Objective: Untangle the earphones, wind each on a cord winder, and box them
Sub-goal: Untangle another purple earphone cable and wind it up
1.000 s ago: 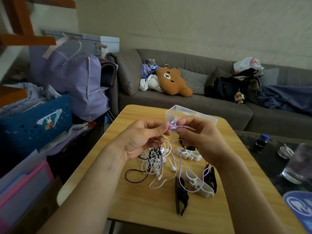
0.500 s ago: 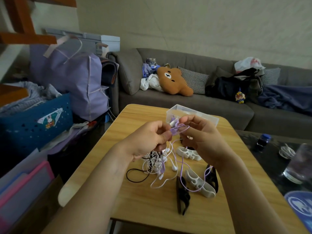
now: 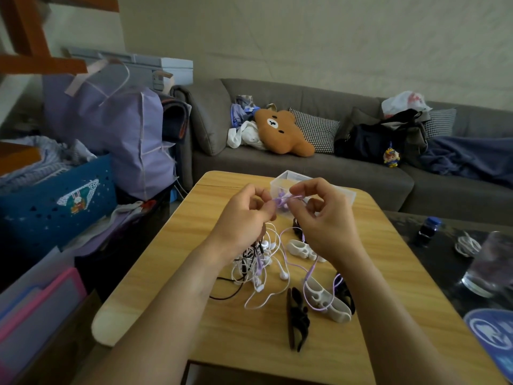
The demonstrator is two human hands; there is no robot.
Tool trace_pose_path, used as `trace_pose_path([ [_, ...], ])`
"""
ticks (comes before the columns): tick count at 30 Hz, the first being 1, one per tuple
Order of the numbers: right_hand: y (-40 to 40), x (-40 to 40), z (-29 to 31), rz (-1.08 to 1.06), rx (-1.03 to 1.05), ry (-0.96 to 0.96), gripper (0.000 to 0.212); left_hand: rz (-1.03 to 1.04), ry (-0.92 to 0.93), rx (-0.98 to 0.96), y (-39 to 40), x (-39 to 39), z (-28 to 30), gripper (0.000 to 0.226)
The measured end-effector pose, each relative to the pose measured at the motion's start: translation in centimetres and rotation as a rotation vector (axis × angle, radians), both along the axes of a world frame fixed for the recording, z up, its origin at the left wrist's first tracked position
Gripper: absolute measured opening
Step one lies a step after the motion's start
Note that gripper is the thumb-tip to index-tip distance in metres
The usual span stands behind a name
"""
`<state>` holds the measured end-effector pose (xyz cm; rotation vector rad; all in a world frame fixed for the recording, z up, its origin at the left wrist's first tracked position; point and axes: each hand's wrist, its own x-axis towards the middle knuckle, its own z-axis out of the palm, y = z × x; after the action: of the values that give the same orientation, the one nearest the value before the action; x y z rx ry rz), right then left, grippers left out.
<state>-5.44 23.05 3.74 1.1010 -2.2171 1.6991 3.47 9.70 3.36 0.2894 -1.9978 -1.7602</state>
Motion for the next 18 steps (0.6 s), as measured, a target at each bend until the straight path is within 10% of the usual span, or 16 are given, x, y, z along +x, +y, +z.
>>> trace_pose_path([
  [18, 1.6, -1.3, 0.4, 0.138, 0.077, -0.163, 0.008, 0.085, 0.069, -0.187, -0.8, -0.1, -0.5, 0.022],
])
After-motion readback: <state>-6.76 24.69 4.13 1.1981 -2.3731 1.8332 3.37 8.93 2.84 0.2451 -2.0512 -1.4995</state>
